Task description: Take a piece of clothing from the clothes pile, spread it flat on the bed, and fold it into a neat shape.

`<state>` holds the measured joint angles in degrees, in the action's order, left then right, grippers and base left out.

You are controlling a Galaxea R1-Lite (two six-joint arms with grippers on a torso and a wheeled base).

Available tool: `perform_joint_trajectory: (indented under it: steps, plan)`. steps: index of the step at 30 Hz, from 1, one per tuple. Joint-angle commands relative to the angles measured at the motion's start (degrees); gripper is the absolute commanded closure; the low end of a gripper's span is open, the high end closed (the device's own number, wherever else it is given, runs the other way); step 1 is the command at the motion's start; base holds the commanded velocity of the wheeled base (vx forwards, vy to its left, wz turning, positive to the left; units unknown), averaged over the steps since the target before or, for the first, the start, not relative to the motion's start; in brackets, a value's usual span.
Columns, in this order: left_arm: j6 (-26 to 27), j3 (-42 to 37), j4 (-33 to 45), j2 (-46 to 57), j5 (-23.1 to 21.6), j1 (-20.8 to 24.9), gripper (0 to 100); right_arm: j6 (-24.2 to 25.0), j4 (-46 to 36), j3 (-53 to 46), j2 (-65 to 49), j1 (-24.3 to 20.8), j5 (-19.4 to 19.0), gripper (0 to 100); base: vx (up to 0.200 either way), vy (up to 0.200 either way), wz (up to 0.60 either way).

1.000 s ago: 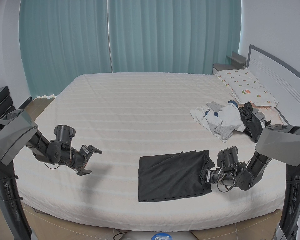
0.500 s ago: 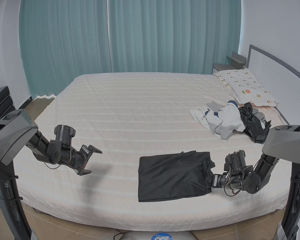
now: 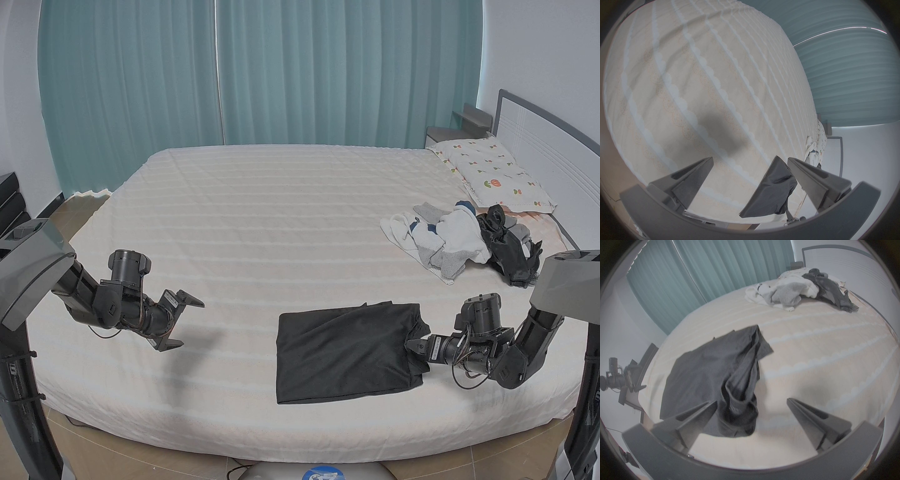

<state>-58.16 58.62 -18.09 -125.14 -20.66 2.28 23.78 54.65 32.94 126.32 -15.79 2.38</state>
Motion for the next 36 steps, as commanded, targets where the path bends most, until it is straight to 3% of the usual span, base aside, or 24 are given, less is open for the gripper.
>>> perform_joint_trajectory:
  steps: [1,8,23,29,33,36]
  plan:
    - [-0.02,0.0,-0.01,-0.02,0.01,0.01,0,-0.05,-0.77,2.22,1.21,-1.53,0.61,0,0.0,0.0,0.0]
    - [-0.02,0.0,-0.1,-0.02,0.01,0.01,0,-1.46,-3.76,3.89,5.08,-1.79,1.58,0,0.0,0.0,0.0]
    - [-0.02,0.0,-0.01,-0.02,0.01,0.01,0,-2.87,-3.5,-4.2,1.65,4.54,0.52,0,0.0,0.0,0.0]
    - [-0.02,0.0,-0.01,-0.02,0.01,0.01,0,-5.77,-3.41,-6.66,2.53,6.73,0.0,0,0.0,0.0,0.0]
    - [-0.02,0.0,-0.01,-0.02,0.01,0.09,0,-4.98,-2.09,-6.57,1.21,7.0,-1.67,0,0.0,0.0,0.0]
    - [-0.02,0.0,-0.01,-0.02,0.01,0.01,0,-1.99,0.54,-6.31,-0.2,6.65,-5.54,0,0.0,0.0,0.0]
